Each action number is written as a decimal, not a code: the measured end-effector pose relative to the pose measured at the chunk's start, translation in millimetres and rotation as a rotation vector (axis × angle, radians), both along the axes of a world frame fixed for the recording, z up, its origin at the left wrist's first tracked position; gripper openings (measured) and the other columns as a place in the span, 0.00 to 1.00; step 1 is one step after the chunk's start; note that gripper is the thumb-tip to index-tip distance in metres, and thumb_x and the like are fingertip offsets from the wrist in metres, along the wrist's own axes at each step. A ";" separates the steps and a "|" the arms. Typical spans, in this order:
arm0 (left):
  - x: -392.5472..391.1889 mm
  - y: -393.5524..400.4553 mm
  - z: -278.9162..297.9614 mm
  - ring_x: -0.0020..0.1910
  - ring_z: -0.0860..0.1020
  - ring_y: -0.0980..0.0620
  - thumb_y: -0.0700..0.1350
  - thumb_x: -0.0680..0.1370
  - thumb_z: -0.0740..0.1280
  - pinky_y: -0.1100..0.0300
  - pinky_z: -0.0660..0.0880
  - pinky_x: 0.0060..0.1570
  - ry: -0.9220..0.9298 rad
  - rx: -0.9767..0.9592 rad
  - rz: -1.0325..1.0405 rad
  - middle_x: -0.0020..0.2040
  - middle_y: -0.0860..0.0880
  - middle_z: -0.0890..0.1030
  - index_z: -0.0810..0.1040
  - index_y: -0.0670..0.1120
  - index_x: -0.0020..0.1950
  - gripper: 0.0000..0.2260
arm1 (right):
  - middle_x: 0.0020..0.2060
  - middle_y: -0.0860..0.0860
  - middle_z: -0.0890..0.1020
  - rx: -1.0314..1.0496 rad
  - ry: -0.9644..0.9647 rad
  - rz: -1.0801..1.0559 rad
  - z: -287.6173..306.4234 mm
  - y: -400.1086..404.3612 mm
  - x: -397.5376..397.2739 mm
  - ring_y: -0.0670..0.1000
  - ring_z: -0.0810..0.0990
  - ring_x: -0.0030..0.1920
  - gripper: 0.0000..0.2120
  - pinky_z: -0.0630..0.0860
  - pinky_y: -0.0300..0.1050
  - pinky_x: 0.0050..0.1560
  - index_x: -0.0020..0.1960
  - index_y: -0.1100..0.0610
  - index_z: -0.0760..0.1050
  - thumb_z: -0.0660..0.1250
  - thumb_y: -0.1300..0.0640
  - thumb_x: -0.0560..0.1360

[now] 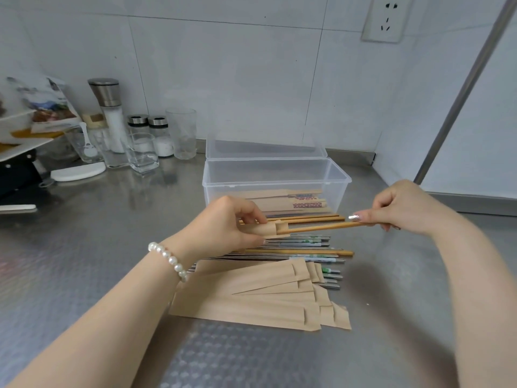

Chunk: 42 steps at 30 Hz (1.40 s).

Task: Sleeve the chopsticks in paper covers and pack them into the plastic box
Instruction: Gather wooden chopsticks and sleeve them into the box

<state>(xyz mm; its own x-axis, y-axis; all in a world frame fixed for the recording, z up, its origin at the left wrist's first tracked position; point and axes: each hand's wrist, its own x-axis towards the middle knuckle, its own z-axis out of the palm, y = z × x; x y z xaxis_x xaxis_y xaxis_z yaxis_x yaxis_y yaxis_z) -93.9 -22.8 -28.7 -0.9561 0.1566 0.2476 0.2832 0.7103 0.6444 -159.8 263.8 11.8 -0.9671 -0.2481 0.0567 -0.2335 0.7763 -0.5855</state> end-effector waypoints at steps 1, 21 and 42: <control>0.1 1.0 0.0 0.39 0.76 0.58 0.45 0.64 0.77 0.64 0.72 0.42 -0.003 0.008 -0.008 0.38 0.54 0.79 0.79 0.55 0.41 0.11 | 0.19 0.50 0.74 0.001 -0.006 0.020 -0.9 -3.8 0.3 0.49 0.67 0.26 0.17 0.64 0.41 0.33 0.20 0.53 0.77 0.75 0.50 0.65; 5.6 11.6 1.7 0.41 0.77 0.55 0.44 0.65 0.77 0.65 0.75 0.43 -0.027 0.005 -0.050 0.42 0.51 0.80 0.81 0.50 0.45 0.11 | 0.23 0.47 0.77 0.070 -0.102 0.274 -12.6 -48.5 15.3 0.45 0.69 0.25 0.19 0.68 0.36 0.33 0.29 0.57 0.78 0.65 0.50 0.75; 5.3 14.5 -0.1 0.39 0.75 0.59 0.45 0.66 0.76 0.70 0.70 0.41 -0.004 -0.027 -0.046 0.37 0.57 0.77 0.82 0.50 0.46 0.10 | 0.34 0.55 0.79 -0.131 -0.150 0.438 -23.9 -78.7 26.0 0.48 0.71 0.32 0.31 0.68 0.32 0.31 0.69 0.39 0.62 0.45 0.32 0.68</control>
<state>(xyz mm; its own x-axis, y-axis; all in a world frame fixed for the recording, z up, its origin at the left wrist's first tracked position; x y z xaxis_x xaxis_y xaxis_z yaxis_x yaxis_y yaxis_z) -88.6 -8.3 -28.8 -0.9488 0.2069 0.2385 0.3131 0.7137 0.6266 -133.9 185.1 -12.1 -0.7732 -0.6339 -0.0174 -0.4276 0.5415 -0.7239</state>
